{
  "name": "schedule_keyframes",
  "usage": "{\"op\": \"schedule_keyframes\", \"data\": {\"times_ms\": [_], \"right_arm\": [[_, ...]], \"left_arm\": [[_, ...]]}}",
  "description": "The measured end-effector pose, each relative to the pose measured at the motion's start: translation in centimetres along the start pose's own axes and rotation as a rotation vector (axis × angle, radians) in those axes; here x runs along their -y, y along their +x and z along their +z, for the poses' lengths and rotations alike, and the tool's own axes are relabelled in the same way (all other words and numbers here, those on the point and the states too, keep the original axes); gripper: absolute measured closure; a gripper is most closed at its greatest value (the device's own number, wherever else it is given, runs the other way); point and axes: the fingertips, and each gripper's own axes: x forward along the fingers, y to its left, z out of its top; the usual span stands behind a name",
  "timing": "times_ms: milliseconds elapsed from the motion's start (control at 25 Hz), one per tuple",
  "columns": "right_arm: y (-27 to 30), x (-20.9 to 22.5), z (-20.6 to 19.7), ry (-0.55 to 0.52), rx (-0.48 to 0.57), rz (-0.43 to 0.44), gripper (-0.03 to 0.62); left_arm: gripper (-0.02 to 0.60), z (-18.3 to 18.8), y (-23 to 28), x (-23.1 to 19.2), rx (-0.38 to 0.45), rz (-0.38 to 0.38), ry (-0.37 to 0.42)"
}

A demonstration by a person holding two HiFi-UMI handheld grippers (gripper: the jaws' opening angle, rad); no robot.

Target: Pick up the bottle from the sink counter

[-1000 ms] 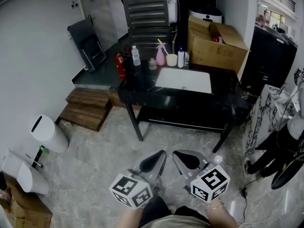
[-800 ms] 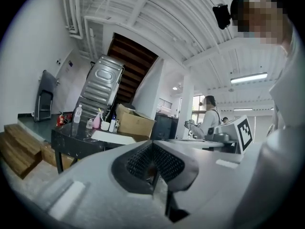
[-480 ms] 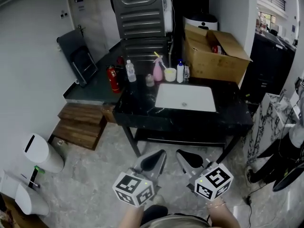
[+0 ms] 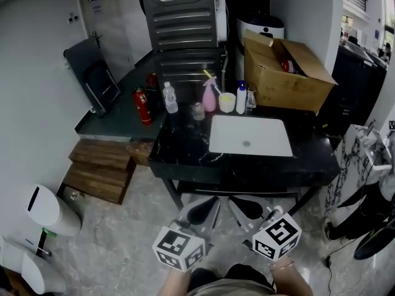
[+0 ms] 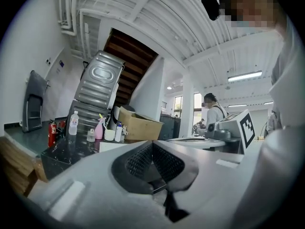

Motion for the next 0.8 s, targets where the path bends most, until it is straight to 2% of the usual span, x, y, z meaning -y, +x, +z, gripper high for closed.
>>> {"op": "schedule_keyframes", "data": {"times_ms": [160,440,800], "right_arm": [[2.4,1.2,-1.1,0.029,-0.021,-0.024,0.592],[5.4,4.8,-3.1,0.029,-0.091,-0.051,0.592],[11.8,12.0,-3.1,0.022,-0.106,0.010,0.592]], "left_arm": [[0.577,-1.5,0.9,-1.5,-0.013,-0.011,-0.043],[0.577,-2.2,3.1,-4.9,-0.045,-0.002,-0.048],[0.577,-1.6,10.2,-11.0,-0.058,0.015,-0.059]]}}
